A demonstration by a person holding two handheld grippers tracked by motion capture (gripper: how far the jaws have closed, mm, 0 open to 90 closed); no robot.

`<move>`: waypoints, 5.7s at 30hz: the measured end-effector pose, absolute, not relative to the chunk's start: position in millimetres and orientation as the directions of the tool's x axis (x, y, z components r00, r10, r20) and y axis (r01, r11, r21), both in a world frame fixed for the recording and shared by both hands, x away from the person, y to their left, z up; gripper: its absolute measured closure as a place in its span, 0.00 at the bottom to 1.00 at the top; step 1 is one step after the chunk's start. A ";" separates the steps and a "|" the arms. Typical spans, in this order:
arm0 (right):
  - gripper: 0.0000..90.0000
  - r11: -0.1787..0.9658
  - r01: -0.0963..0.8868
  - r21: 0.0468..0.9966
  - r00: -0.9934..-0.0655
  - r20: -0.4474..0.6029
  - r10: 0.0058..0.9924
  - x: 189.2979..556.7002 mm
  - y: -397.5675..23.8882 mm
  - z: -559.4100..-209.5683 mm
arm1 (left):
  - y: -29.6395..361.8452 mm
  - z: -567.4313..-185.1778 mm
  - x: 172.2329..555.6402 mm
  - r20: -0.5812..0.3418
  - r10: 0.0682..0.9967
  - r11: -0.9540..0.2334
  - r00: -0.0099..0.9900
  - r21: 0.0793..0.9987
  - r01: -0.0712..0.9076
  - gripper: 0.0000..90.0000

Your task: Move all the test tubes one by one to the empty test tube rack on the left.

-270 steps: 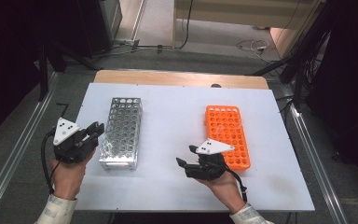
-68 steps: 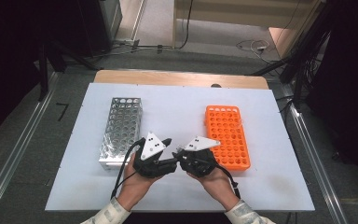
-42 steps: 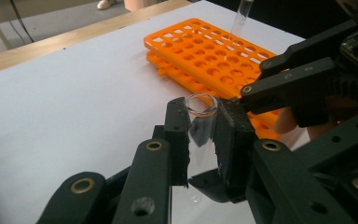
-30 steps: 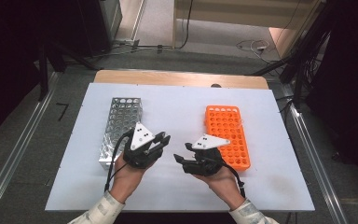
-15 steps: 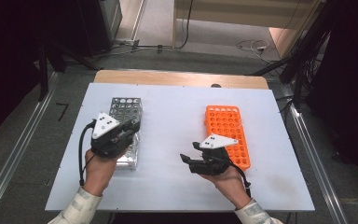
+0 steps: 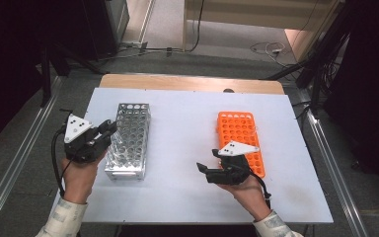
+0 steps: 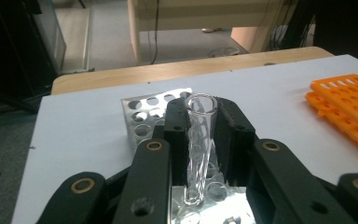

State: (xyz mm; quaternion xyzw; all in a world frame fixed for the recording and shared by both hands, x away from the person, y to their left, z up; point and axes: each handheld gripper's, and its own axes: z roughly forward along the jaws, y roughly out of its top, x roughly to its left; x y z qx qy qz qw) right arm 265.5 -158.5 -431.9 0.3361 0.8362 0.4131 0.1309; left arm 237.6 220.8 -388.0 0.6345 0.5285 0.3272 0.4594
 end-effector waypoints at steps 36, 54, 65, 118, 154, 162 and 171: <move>0.31 0.430 0.465 0.774 -0.733 0.063 0.677 266.0 -160.4 -434.8 | 221.7 -422.1 245.5 -0.058 0.980 -0.037 0.193 0.890 0.455 0.80; 0.32 0.379 0.484 0.789 -0.670 0.056 0.740 273.8 -188.2 -431.1 | 193.7 -404.4 227.1 -0.131 0.952 0.010 0.278 0.917 0.398 0.24; 0.34 0.316 0.506 0.803 -0.567 0.034 0.823 287.3 -231.4 -430.9 | 165.3 -411.4 221.5 -0.120 0.924 -0.036 0.362 0.918 0.395 0.22; 0.81 0.269 0.574 0.774 -0.438 0.013 0.899 356.2 -259.2 -450.0 | 149.6 -420.5 222.9 -0.102 0.908 -0.079 0.406 0.911 0.405 0.22; 0.81 0.399 0.455 0.796 -0.661 0.002 0.751 303.1 -180.9 -416.4 | 142.9 -420.1 221.6 -0.095 0.902 -0.092 0.422 0.911 0.401 0.22; 0.81 0.430 0.441 0.788 -0.701 0.004 0.713 297.4 -159.5 -420.6 | 140.7 -420.6 221.6 -0.093 0.899 -0.097 0.429 0.910 0.402 0.22; 0.81 0.453 0.430 0.781 -0.726 0.001 0.688 293.1 -144.6 -423.5 | 136.4 -421.4 221.2 -0.084 0.895 -0.112 0.439 0.909 0.402 0.22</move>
